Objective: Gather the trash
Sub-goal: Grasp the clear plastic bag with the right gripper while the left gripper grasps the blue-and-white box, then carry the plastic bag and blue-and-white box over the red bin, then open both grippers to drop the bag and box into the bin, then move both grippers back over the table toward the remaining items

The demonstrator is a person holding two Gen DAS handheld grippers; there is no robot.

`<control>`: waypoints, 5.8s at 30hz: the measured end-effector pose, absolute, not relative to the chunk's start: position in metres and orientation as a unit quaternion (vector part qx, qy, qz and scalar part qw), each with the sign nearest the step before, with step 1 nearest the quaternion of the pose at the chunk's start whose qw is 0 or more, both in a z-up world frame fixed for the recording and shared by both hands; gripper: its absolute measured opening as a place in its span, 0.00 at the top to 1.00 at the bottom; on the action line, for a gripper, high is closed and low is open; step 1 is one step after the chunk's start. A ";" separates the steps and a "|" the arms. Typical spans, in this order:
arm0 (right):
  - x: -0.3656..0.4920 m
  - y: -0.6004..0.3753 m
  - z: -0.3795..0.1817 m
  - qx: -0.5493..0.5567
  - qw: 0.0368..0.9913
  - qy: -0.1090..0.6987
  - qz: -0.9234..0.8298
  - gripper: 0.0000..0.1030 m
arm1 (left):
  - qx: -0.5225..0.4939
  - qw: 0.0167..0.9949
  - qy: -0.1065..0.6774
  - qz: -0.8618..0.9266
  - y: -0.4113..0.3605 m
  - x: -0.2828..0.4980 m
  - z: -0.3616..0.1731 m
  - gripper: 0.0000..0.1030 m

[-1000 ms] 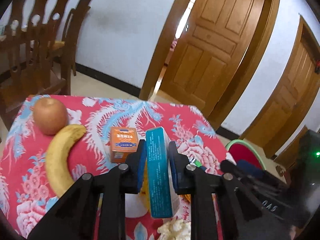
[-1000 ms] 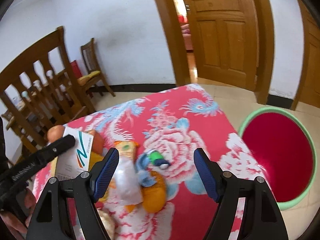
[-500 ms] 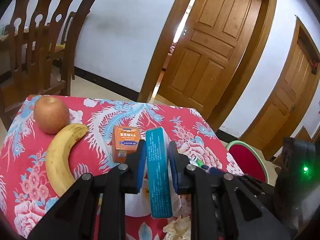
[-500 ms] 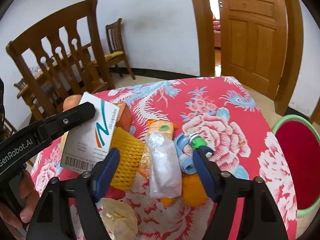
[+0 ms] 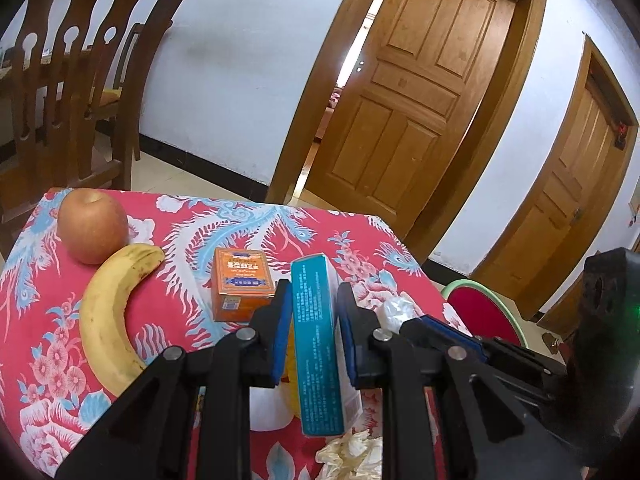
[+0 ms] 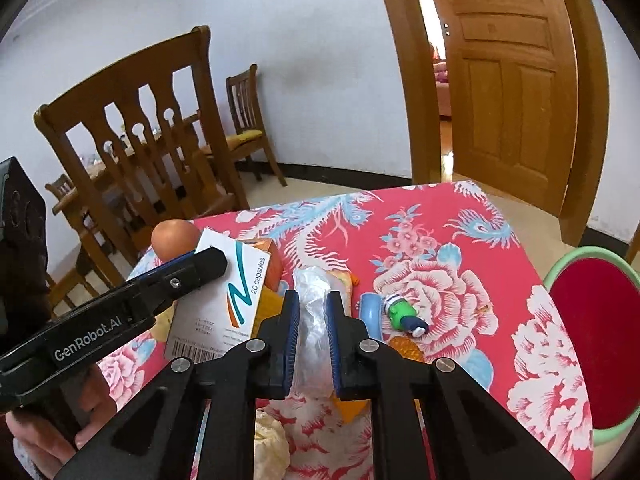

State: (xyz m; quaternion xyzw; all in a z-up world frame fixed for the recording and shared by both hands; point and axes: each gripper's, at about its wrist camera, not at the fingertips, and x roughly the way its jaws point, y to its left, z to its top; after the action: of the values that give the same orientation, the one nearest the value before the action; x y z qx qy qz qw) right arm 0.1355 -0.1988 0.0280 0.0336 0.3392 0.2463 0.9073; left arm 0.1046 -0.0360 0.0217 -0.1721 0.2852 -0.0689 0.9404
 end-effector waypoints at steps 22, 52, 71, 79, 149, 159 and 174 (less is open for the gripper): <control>0.135 -0.224 0.049 0.059 0.918 0.313 0.235 0.87 | -0.160 0.945 0.270 -0.092 -0.062 0.107 0.045 0.78; 0.132 -0.338 0.044 0.078 0.945 0.290 0.128 0.87 | -0.093 0.942 0.278 -0.164 -0.196 0.126 0.048 0.78; 0.124 -0.435 0.034 0.114 0.952 0.278 0.051 0.87 | -0.071 0.925 0.298 -0.224 -0.302 0.144 0.035 0.78; 0.119 -0.467 0.022 0.118 0.952 0.278 0.041 0.87 | -0.066 0.921 0.302 -0.238 -0.329 0.152 0.023 0.78; 0.120 -0.470 0.013 0.014 0.960 0.274 -0.064 0.23 | -0.033 0.930 0.302 -0.209 -0.345 0.152 0.008 0.17; 0.119 -0.455 0.020 0.035 0.962 0.270 -0.032 0.22 | -0.028 0.937 0.299 -0.179 -0.323 0.146 0.021 0.18; 0.131 -0.400 0.020 0.073 0.955 0.283 0.042 0.21 | -0.048 0.944 0.294 -0.139 -0.240 0.134 0.036 0.17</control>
State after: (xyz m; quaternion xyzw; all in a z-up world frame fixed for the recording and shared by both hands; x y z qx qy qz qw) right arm 0.1314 -0.3997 0.0203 0.0730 0.2834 0.0425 0.9553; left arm 0.1338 -0.2403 0.0363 -0.0478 0.2940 -0.1395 0.9444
